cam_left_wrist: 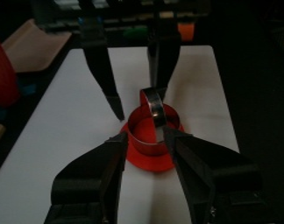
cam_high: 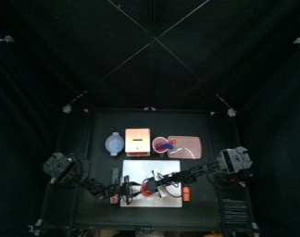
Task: Get the cutter from the drawer then cut the dough then place the extra dough in the bowl
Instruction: Cut the dough
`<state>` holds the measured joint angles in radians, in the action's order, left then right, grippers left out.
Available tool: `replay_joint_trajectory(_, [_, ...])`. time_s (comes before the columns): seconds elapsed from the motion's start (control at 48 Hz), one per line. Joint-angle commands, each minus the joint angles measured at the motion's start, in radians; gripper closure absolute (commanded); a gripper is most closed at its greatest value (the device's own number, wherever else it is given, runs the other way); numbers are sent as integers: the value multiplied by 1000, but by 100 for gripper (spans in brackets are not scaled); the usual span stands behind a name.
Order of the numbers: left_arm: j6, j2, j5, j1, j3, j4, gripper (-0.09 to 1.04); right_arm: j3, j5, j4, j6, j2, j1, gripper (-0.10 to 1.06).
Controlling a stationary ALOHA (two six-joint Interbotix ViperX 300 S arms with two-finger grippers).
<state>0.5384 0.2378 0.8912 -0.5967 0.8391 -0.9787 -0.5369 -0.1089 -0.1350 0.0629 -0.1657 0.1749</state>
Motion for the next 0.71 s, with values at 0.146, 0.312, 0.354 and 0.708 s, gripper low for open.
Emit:
replay_joint_trajectory(0.146, [0,25,-35,-3,-29,-32,28,81,-132,-44,8,55,5,18])
replay_joint_trajectory(0.312, [5,58,-40,9,-51,-40,36,89,-156,-41,8,54,11,18])
replay_joint_trajectory(0.354, [6,64,-41,14,-58,-40,36,91,-166,-41,8,54,17,18])
replay_joint_trajectory(0.708, [12,74,-150,67,-69,-40,36,129,-236,-40,11,46,54,18])
